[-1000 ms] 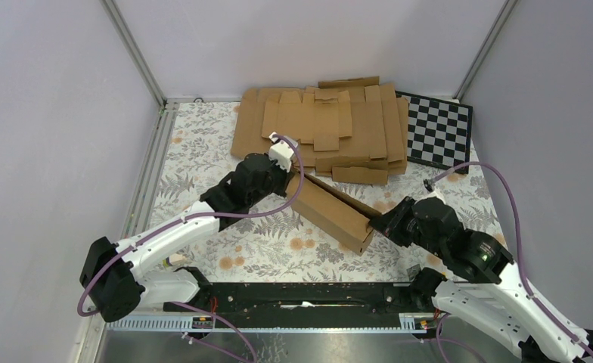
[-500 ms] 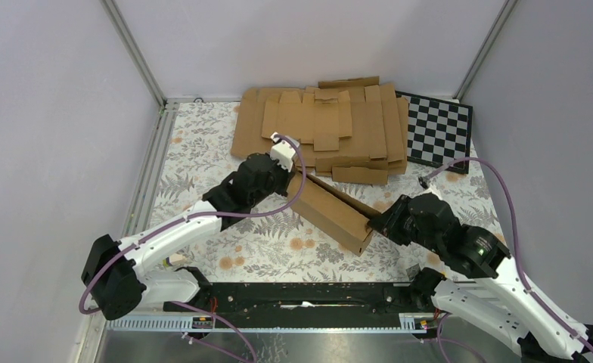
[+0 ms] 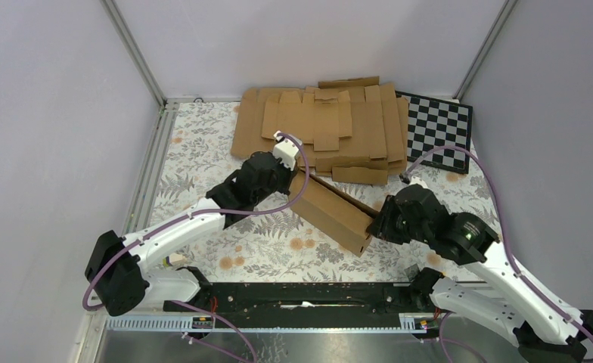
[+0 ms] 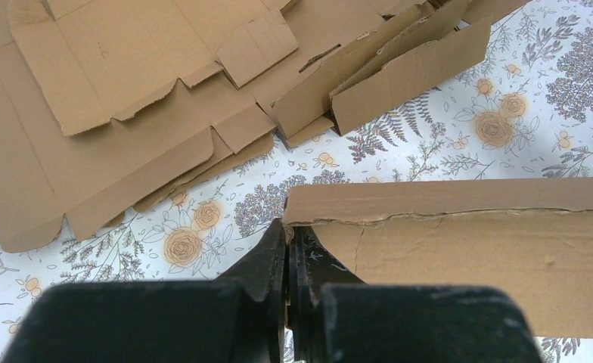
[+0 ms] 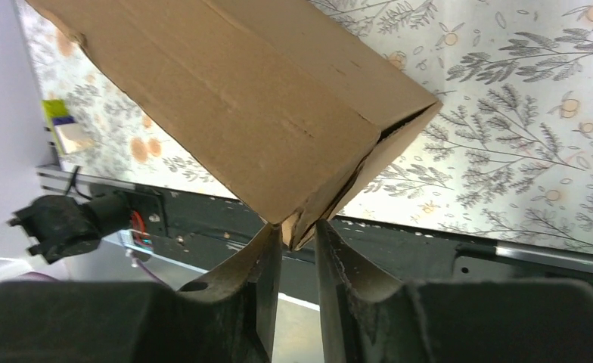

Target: Fold the paper box

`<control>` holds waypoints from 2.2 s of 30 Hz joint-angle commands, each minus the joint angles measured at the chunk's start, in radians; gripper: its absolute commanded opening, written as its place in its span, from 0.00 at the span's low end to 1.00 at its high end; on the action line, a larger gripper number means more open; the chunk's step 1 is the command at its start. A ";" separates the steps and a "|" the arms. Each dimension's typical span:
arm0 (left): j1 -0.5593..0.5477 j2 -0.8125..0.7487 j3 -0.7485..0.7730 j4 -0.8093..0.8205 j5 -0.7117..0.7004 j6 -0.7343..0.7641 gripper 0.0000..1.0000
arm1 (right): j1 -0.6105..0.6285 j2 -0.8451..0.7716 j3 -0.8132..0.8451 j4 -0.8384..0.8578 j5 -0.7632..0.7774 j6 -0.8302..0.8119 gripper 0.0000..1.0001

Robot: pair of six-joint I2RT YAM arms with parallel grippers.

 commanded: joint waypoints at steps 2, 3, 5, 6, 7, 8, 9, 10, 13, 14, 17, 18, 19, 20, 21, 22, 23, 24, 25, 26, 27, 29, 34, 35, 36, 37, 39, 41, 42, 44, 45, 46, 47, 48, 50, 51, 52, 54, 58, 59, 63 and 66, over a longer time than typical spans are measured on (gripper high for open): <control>-0.008 0.010 0.025 -0.035 -0.003 -0.002 0.01 | 0.006 0.078 0.089 -0.067 -0.012 -0.144 0.31; -0.009 0.011 0.025 -0.035 -0.003 -0.002 0.01 | 0.006 0.087 0.092 -0.067 -0.016 -0.155 0.33; -0.009 0.017 0.027 -0.036 0.000 -0.002 0.01 | 0.006 0.105 0.089 -0.063 -0.029 -0.170 0.38; -0.009 0.020 0.028 -0.037 0.000 -0.002 0.01 | 0.006 0.115 0.090 -0.059 -0.039 -0.182 0.43; -0.009 0.023 0.029 -0.036 0.000 -0.002 0.01 | 0.006 0.122 0.098 -0.056 -0.050 -0.201 0.49; -0.009 0.026 0.029 -0.036 0.000 -0.002 0.01 | 0.006 0.129 0.115 -0.056 -0.059 -0.232 0.57; -0.009 0.028 0.030 -0.036 0.000 -0.002 0.01 | 0.006 0.135 0.139 -0.058 -0.065 -0.270 0.69; -0.009 0.028 0.030 -0.034 0.000 -0.003 0.01 | 0.006 0.140 0.166 -0.068 -0.067 -0.309 0.84; -0.009 0.030 0.027 -0.025 0.007 -0.008 0.01 | 0.006 0.145 0.243 -0.104 -0.055 -0.402 1.00; -0.009 0.031 0.027 -0.023 0.008 -0.009 0.02 | 0.006 0.146 0.263 -0.115 -0.051 -0.423 1.00; -0.009 0.037 0.028 -0.019 0.010 -0.012 0.03 | 0.006 0.177 0.327 -0.163 0.003 -0.480 1.00; -0.009 0.038 0.028 -0.018 0.009 -0.013 0.04 | 0.006 0.194 0.351 -0.181 0.039 -0.502 1.00; -0.009 0.039 0.028 -0.017 0.011 -0.014 0.05 | 0.006 0.208 0.379 -0.191 0.071 -0.525 1.00; -0.009 0.040 0.028 -0.014 0.012 -0.014 0.05 | 0.006 0.219 0.398 -0.190 0.093 -0.553 1.00; -0.009 0.041 0.028 -0.010 0.011 -0.014 0.05 | 0.006 0.227 0.413 -0.171 0.099 -0.581 1.00; -0.009 0.042 0.028 -0.007 0.011 -0.014 0.05 | 0.006 0.235 0.419 -0.143 0.093 -0.604 1.00; -0.009 0.043 0.030 -0.007 0.014 -0.013 0.05 | 0.006 0.244 0.420 -0.114 0.080 -0.626 1.00; -0.009 0.045 0.033 -0.006 0.015 -0.012 0.05 | 0.006 0.250 0.415 -0.083 0.063 -0.637 0.99; -0.009 0.046 0.035 -0.008 0.017 -0.009 0.05 | 0.006 0.260 0.405 -0.055 0.046 -0.644 0.97; -0.009 0.045 0.037 -0.012 0.016 -0.007 0.05 | 0.006 0.269 0.396 -0.033 0.031 -0.649 0.95; -0.009 0.044 0.037 -0.017 0.013 -0.005 0.05 | 0.006 0.281 0.384 -0.012 0.020 -0.651 0.92; -0.009 0.039 0.032 -0.020 0.007 -0.002 0.06 | 0.006 0.301 0.351 0.027 0.004 -0.653 0.88; -0.009 0.030 0.017 -0.012 0.013 -0.003 0.07 | 0.006 0.320 0.267 0.083 -0.054 -0.645 0.70; -0.009 0.031 0.017 -0.012 0.016 -0.006 0.07 | 0.006 0.320 0.256 0.087 -0.069 -0.641 0.65; -0.009 0.030 0.017 -0.013 0.020 -0.008 0.07 | 0.006 0.317 0.246 0.093 -0.087 -0.636 0.61; -0.009 0.031 0.019 -0.015 0.024 -0.011 0.07 | 0.006 0.314 0.233 0.100 -0.101 -0.631 0.57; -0.009 0.030 0.021 -0.017 0.031 -0.017 0.09 | 0.007 0.303 0.208 0.115 -0.117 -0.620 0.48; -0.009 0.032 0.028 -0.024 0.034 -0.021 0.10 | 0.006 0.297 0.184 0.124 -0.134 -0.611 0.41; -0.009 0.034 0.033 -0.032 0.034 -0.025 0.11 | 0.006 0.298 0.172 0.124 -0.135 -0.609 0.40; -0.009 0.039 0.046 -0.053 0.035 -0.034 0.15 | 0.006 0.304 0.150 0.123 -0.133 -0.609 0.40; -0.009 0.040 0.053 -0.066 0.035 -0.041 0.18 | 0.007 0.308 0.142 0.125 -0.133 -0.606 0.40; -0.009 0.038 0.059 -0.079 0.034 -0.050 0.23 | 0.006 0.309 0.134 0.127 -0.135 -0.603 0.41; -0.009 0.035 0.063 -0.091 0.035 -0.063 0.29 | 0.006 0.309 0.126 0.132 -0.137 -0.601 0.41; -0.009 0.029 0.070 -0.106 0.037 -0.076 0.33 | 0.006 0.307 0.121 0.136 -0.137 -0.599 0.42; -0.008 0.010 0.080 -0.138 0.039 -0.109 0.41 | 0.007 0.303 0.116 0.141 -0.129 -0.600 0.46; -0.008 -0.003 0.085 -0.154 0.037 -0.128 0.44 | 0.006 0.301 0.117 0.141 -0.125 -0.600 0.48; -0.009 -0.018 0.091 -0.173 0.036 -0.148 0.47 | 0.006 0.300 0.119 0.140 -0.119 -0.601 0.49; -0.009 -0.048 0.105 -0.212 0.033 -0.186 0.51 | 0.006 0.296 0.121 0.141 -0.114 -0.604 0.52; -0.009 -0.117 0.129 -0.261 0.044 -0.229 0.55 | 0.006 0.292 0.125 0.150 -0.125 -0.610 0.63; -0.009 -0.131 0.137 -0.271 0.047 -0.235 0.56 | 0.006 0.294 0.126 0.151 -0.129 -0.613 0.64; -0.007 -0.184 0.173 -0.270 0.070 -0.252 0.58 | 0.006 0.299 0.130 0.152 -0.133 -0.622 0.68; -0.007 -0.183 0.205 -0.236 0.109 -0.259 0.59 | 0.006 0.300 0.133 0.153 -0.137 -0.626 0.71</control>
